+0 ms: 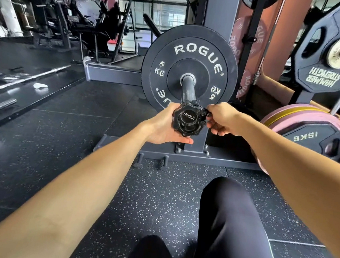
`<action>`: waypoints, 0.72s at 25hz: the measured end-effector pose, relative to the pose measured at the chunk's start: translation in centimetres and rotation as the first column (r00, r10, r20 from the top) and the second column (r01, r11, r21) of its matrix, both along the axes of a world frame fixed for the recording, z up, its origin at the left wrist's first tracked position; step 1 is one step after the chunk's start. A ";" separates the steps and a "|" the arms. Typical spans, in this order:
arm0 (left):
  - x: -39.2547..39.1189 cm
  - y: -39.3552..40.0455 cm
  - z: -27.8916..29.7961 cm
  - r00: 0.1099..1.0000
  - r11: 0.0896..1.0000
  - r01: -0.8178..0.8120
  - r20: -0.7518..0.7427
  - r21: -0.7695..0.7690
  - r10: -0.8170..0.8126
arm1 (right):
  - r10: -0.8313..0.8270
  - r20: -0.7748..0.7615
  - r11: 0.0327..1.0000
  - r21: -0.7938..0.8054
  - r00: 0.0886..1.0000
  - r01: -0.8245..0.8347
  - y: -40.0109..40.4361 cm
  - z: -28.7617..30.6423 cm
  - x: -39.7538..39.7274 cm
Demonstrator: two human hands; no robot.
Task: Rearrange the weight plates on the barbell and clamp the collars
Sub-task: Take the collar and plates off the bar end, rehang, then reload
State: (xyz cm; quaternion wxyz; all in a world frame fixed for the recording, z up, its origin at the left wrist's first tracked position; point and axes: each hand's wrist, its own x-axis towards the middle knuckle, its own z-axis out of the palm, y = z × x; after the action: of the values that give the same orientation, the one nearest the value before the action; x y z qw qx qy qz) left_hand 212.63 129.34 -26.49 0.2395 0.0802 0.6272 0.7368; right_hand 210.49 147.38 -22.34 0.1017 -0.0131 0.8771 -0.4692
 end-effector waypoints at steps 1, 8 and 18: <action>0.3 -0.2 0.0 1.000 1.000 0.013 0.003 -0.007 -0.013 | 0.002 -0.009 1.000 -0.006 1.000 -0.002 -0.1 0.2 0.3; 1.6 -5.2 1.5 0.994 0.992 -0.110 -0.028 -0.062 0.108 | 0.143 0.026 0.989 -0.038 0.989 -0.142 -4.2 2.0 0.6; -3.1 -16.9 10.4 0.816 0.839 -0.538 -0.294 -0.075 0.497 | 0.335 -0.199 0.939 -0.014 0.921 -0.345 -14.8 9.0 -7.4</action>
State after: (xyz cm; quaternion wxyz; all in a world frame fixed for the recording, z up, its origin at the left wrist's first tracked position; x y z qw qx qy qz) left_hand 209.49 112.39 -16.04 -0.0502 -0.0156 0.7065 0.7058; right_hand 203.12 132.56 -13.32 0.0952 -0.2133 0.8555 -0.4621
